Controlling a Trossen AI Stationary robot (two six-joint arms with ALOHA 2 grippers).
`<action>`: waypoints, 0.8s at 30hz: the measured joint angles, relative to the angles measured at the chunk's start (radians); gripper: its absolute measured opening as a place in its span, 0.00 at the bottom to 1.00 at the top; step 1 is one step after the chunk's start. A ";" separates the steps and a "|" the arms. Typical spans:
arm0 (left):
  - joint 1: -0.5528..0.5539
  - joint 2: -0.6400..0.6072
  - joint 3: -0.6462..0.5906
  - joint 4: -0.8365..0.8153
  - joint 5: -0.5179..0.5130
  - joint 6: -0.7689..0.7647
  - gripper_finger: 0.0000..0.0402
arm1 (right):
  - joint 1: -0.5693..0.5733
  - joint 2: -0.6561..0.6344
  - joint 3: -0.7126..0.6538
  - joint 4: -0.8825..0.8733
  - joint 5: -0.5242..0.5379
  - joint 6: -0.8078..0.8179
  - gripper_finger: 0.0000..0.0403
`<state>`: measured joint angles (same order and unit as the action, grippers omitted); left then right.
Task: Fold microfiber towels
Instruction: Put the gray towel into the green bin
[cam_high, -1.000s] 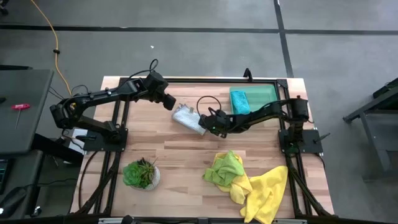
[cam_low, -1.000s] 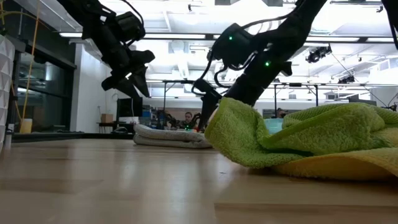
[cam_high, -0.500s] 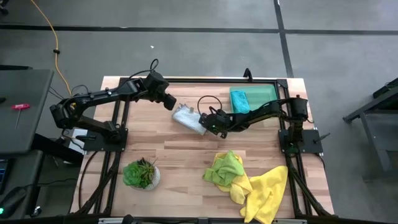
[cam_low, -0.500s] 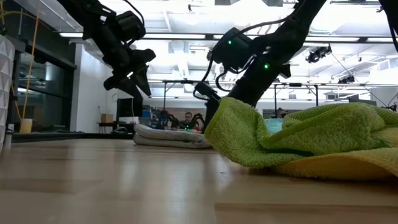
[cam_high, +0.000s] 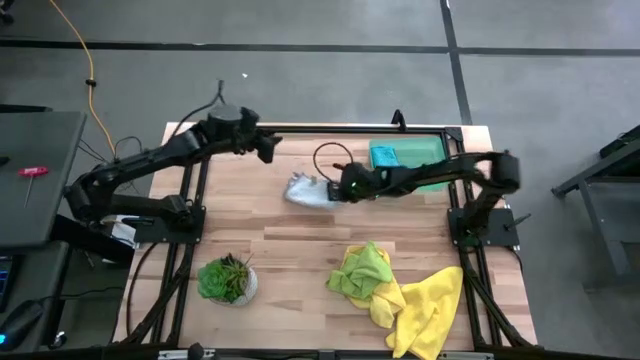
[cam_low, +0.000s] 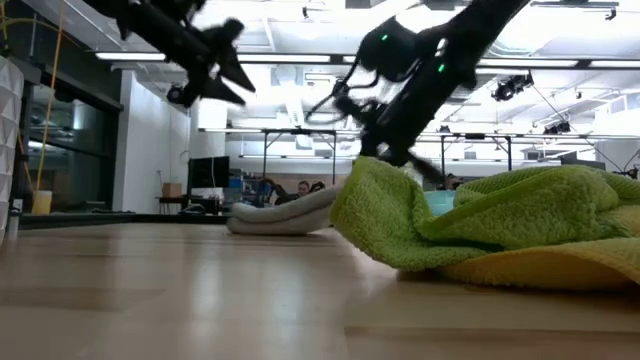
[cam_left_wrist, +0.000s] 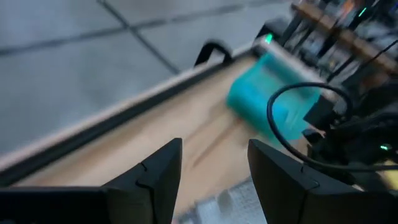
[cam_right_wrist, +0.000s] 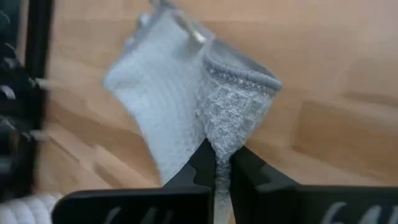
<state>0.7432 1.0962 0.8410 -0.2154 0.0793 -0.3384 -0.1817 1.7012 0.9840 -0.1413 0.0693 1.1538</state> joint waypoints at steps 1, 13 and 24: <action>0.003 -0.019 0.000 0.011 -0.001 -0.003 0.44 | -0.010 -0.037 0.000 -0.051 -0.006 -0.053 0.01; 0.006 -0.078 0.000 0.034 -0.012 -0.121 0.43 | -0.202 -0.397 0.003 -0.571 -0.035 -0.428 0.00; -0.041 -0.077 0.000 0.023 -0.059 -0.174 0.43 | -0.344 -0.438 0.239 -0.982 -0.043 -0.851 0.00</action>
<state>0.7019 1.0191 0.8410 -0.1919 0.0206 -0.5123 -0.5256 1.2635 1.2228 -1.1232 0.0261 0.3026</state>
